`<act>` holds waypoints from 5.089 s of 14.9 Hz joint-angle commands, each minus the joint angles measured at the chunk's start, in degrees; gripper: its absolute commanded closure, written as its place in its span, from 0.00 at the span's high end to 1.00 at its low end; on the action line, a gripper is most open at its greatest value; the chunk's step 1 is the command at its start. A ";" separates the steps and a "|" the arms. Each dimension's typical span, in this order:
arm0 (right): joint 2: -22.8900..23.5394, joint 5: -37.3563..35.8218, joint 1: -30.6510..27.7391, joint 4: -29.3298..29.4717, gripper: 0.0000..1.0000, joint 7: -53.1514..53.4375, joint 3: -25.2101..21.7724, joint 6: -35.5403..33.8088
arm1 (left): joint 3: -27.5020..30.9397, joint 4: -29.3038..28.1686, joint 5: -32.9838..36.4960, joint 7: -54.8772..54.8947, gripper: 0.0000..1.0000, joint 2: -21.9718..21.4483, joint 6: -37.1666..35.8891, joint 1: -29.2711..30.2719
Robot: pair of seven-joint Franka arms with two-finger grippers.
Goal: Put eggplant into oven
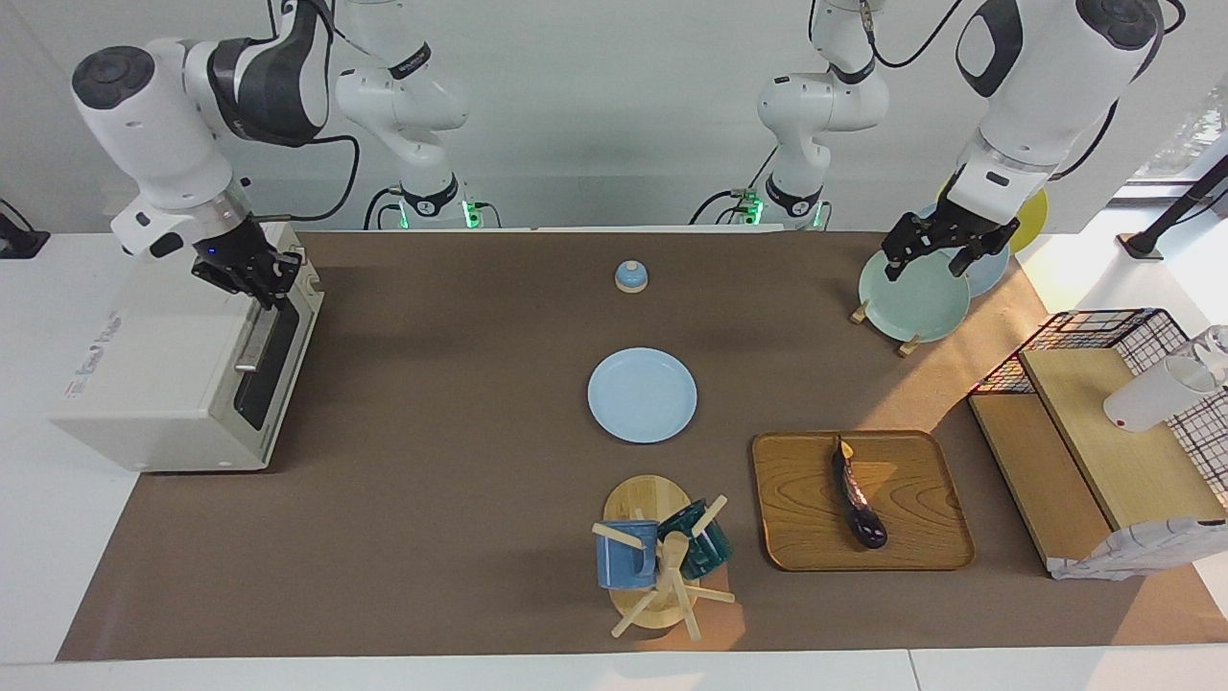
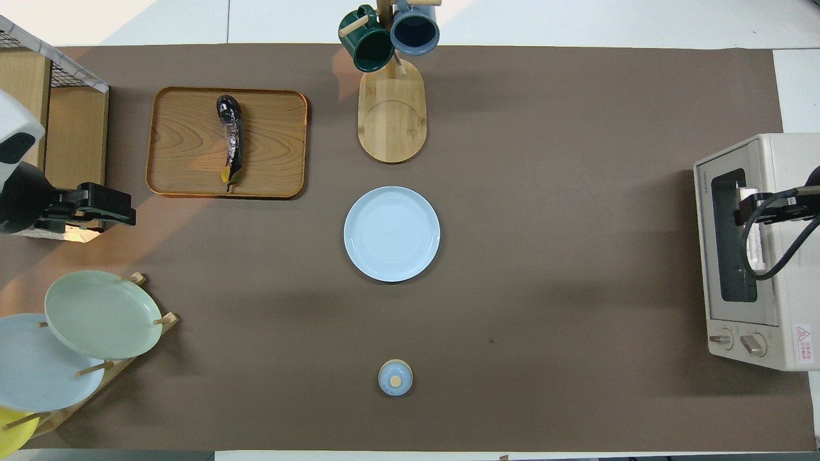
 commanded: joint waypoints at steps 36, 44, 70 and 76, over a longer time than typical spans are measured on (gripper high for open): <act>15.71 4.04 4.67 -12.22 0.00 7.52 1.75 30.05 | -0.31 7.13 -4.59 4.76 0.00 31.05 28.98 -3.82; 15.62 5.97 4.58 -1.79 0.00 13.05 8.60 17.95 | -0.31 2.84 -7.69 -18.62 0.00 19.26 19.46 -16.63; 16.32 11.26 5.89 8.86 1.00 23.38 20.63 12.82 | 0.04 -3.52 -7.95 -14.96 1.00 15.65 21.53 -20.99; 37.47 -4.18 30.82 37.04 1.00 55.63 20.38 5.97 | 0.48 4.15 -4.89 -2.92 1.00 13.29 6.74 -7.79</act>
